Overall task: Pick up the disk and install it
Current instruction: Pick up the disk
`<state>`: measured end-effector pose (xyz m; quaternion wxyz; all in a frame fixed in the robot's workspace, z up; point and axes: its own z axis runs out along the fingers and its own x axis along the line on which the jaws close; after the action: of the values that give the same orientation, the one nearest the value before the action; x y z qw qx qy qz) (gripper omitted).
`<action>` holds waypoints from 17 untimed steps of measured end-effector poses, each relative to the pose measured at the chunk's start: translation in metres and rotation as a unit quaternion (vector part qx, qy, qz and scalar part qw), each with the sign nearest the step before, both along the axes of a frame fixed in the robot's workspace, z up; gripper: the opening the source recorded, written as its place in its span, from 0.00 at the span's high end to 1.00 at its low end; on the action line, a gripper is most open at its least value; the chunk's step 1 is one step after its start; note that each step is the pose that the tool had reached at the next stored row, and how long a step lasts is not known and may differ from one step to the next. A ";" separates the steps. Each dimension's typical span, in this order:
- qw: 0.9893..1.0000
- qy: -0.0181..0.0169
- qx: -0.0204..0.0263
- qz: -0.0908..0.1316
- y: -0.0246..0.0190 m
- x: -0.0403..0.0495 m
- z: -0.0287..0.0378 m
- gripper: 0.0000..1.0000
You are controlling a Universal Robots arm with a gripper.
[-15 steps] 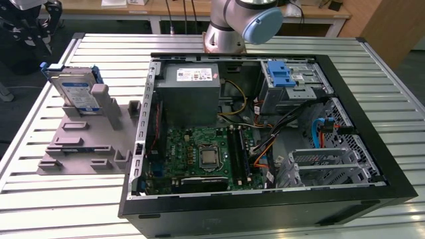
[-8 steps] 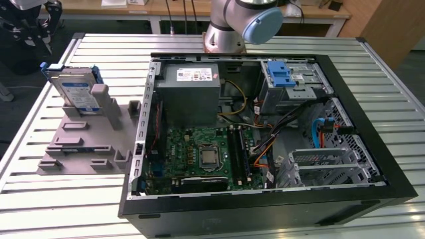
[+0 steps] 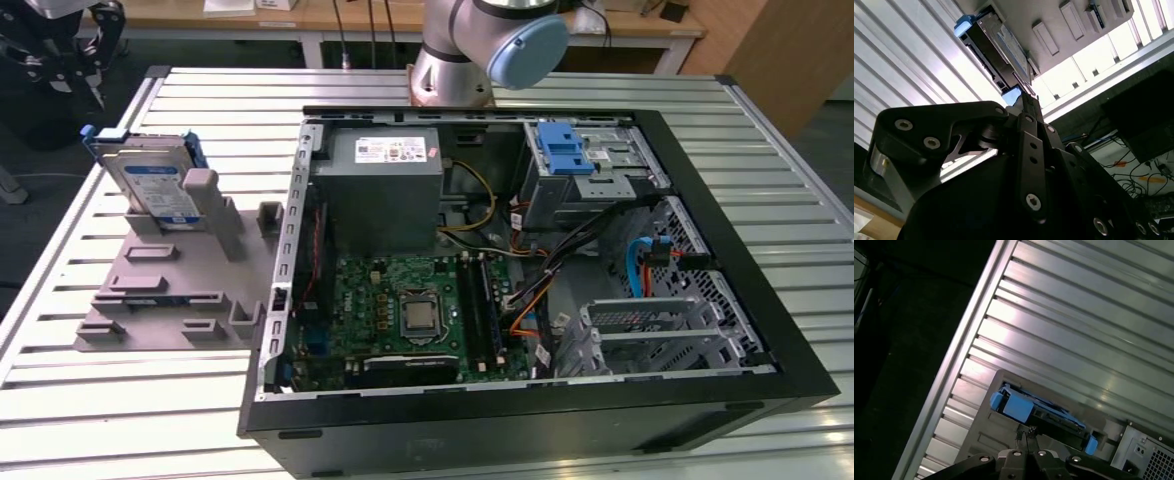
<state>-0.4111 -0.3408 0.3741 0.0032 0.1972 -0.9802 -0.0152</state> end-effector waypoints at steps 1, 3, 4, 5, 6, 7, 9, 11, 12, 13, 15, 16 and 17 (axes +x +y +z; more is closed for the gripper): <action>1.000 0.000 0.000 0.002 0.0000 0.0000 0.0000 0.89; 1.000 0.000 0.000 0.005 0.0000 0.0000 0.0000 0.89; 1.000 0.000 0.000 0.007 0.0000 0.0000 0.0000 0.89; 1.000 0.000 0.000 0.008 0.0000 0.0000 0.0000 0.89; 1.000 0.000 0.000 0.009 0.0000 0.0000 0.0000 0.89; 1.000 0.000 0.000 0.009 0.0000 0.0000 0.0000 0.89; 1.000 0.000 0.000 0.009 0.0000 0.0000 0.0000 0.89; 1.000 0.000 0.000 0.009 0.0000 0.0000 0.0000 0.89; 1.000 0.000 0.000 0.009 0.0000 0.0000 0.0000 0.89; 1.000 0.000 0.000 0.009 0.0000 0.0000 0.0000 0.89; 1.000 0.000 0.000 0.010 0.0000 0.0000 0.0000 0.89; 1.000 0.000 0.000 0.012 0.0000 0.0000 0.0000 0.89; 1.000 0.000 0.000 0.015 0.0000 0.0000 0.0000 0.89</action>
<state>-0.4111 -0.3408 0.3741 0.0034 0.2122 -0.9771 -0.0152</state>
